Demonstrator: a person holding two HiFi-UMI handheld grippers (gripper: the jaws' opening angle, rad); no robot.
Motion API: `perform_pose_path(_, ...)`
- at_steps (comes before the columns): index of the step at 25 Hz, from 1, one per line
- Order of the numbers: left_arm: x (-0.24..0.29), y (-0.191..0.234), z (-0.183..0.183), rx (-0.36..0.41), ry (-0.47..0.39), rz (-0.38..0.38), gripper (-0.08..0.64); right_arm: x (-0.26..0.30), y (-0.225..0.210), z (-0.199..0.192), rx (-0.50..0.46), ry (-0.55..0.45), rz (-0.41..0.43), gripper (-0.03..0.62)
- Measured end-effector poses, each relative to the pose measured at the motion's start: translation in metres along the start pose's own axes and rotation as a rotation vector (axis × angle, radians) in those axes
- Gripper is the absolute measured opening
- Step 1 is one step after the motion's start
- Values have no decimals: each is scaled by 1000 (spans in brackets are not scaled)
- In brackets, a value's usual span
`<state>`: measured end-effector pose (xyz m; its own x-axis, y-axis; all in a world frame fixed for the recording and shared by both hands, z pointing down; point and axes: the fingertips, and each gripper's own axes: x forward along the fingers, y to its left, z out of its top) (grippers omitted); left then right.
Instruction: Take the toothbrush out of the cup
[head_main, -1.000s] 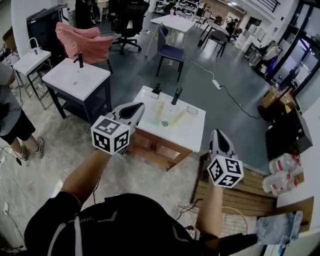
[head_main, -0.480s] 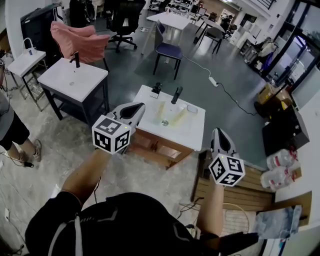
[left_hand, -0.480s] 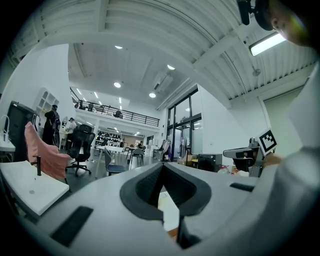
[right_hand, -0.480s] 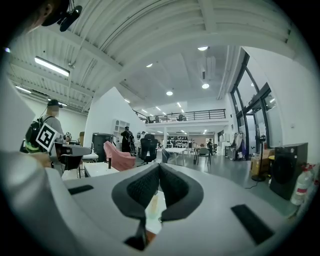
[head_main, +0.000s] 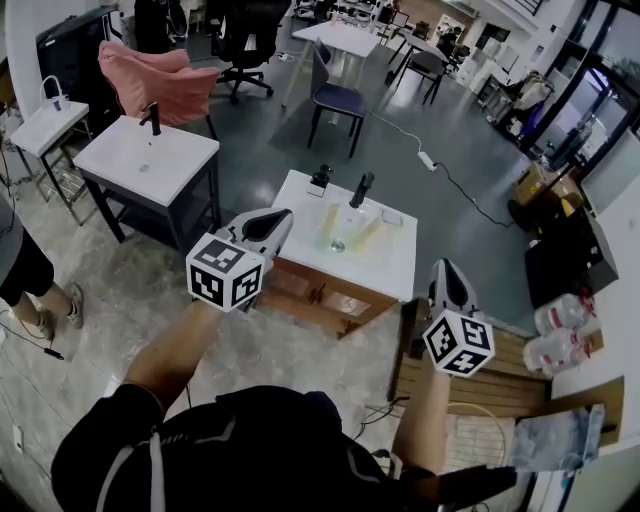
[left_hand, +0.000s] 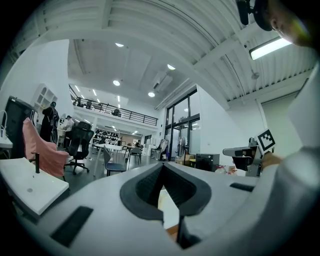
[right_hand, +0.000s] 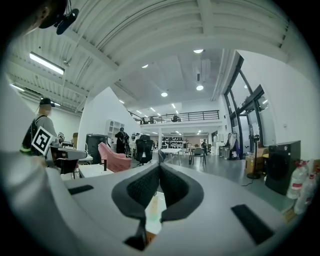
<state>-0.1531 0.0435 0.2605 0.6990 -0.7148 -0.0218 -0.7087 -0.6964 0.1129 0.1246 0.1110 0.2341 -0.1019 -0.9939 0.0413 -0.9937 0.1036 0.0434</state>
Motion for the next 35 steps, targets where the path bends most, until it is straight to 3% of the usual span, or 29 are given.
perform_pose_path(13,34,42,-8,1,1,90,5,72,-5,-2,-30,-24,80,6)
perform_pose_path(19,80,54,-5,23,17,141,5,115,-37,6,-41,-60,102,6)
perform_pose_path(35,208,65,2,64,-4,151,5,226,-122,7,-32,-58,182,15)
